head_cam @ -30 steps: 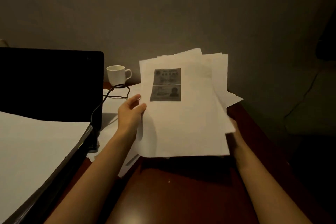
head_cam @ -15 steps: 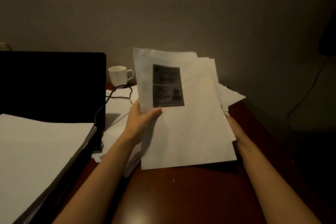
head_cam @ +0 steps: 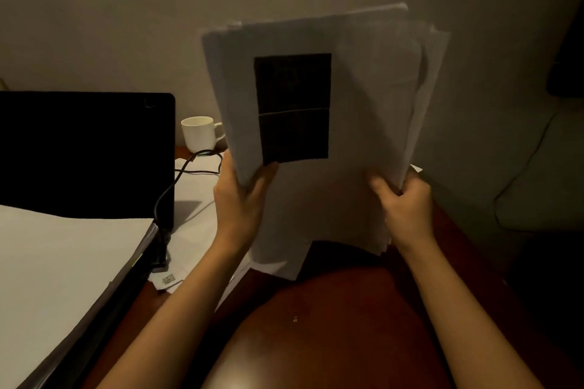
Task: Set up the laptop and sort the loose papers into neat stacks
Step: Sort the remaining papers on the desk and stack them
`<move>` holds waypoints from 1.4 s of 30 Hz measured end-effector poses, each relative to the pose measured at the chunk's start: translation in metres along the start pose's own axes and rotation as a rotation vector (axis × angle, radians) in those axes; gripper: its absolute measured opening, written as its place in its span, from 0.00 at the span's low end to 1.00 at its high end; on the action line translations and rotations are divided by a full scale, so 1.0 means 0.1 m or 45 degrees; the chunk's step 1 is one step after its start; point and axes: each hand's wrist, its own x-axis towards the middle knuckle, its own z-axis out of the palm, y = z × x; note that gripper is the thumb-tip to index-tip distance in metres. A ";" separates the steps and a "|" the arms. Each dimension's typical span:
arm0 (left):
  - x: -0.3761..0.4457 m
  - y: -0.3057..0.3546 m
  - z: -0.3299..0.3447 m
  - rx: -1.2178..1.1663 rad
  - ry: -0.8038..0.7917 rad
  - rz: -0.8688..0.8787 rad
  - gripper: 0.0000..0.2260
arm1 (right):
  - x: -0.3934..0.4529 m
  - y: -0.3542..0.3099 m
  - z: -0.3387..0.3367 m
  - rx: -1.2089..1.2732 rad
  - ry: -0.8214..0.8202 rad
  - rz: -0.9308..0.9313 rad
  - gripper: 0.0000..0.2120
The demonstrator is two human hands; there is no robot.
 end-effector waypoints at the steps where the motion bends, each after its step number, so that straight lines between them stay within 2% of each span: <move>1: 0.00 0.02 -0.01 -0.050 -0.021 -0.038 0.26 | 0.00 0.00 0.00 0.062 -0.004 0.009 0.10; 3: 0.01 0.01 -0.04 -0.139 -0.032 -0.086 0.32 | -0.01 0.01 0.01 0.133 -0.005 0.035 0.16; 7: 0.02 -0.02 -0.05 -0.051 -0.063 -0.091 0.32 | -0.03 0.05 0.06 0.145 -0.016 0.054 0.22; 10: 0.02 -0.03 -0.07 -0.073 -0.061 -0.110 0.32 | -0.03 0.03 0.03 0.235 0.027 0.064 0.22; 13: 0.04 -0.03 -0.09 -0.217 -0.075 -0.180 0.34 | -0.01 0.04 0.01 0.343 0.027 0.087 0.16; 17: -0.01 -0.09 -0.05 -0.250 -0.262 -0.421 0.16 | -0.02 0.14 0.06 0.269 -0.091 0.143 0.15; 20: -0.06 -0.19 -0.05 -0.199 -0.289 -0.545 0.06 | -0.02 0.27 0.04 0.187 -0.153 0.178 0.15; 22: -0.08 -0.22 -0.05 -0.149 -0.242 -0.562 0.02 | -0.04 0.35 0.02 0.058 -0.239 0.224 0.13; 26: -0.11 -0.21 -0.05 -0.075 -0.125 -0.526 0.04 | -0.08 0.39 -0.03 -0.045 -0.411 0.392 0.13; 28: -0.13 -0.16 -0.07 -0.111 -0.022 -0.529 0.03 | -0.08 0.32 -0.03 0.058 -0.379 0.447 0.11; 31: -0.20 -0.03 -0.13 -0.172 0.146 -0.485 0.03 | -0.16 0.13 0.04 0.411 -0.274 0.568 0.08; 33: -0.26 0.07 -0.19 -0.236 0.253 -0.493 0.03 | -0.26 0.02 0.11 0.562 -0.284 0.616 0.07; 35: -0.30 0.14 -0.29 -0.316 0.335 -0.503 0.01 | -0.39 -0.09 0.22 0.551 -0.407 0.585 0.06; 39: -0.41 0.24 -0.58 -0.297 0.458 -0.476 0.13 | -0.66 -0.30 0.54 0.401 -0.689 0.433 0.06; 42: -0.53 0.37 -0.85 -0.254 0.510 -0.449 0.05 | -0.84 -0.44 0.82 0.421 -0.747 0.448 0.07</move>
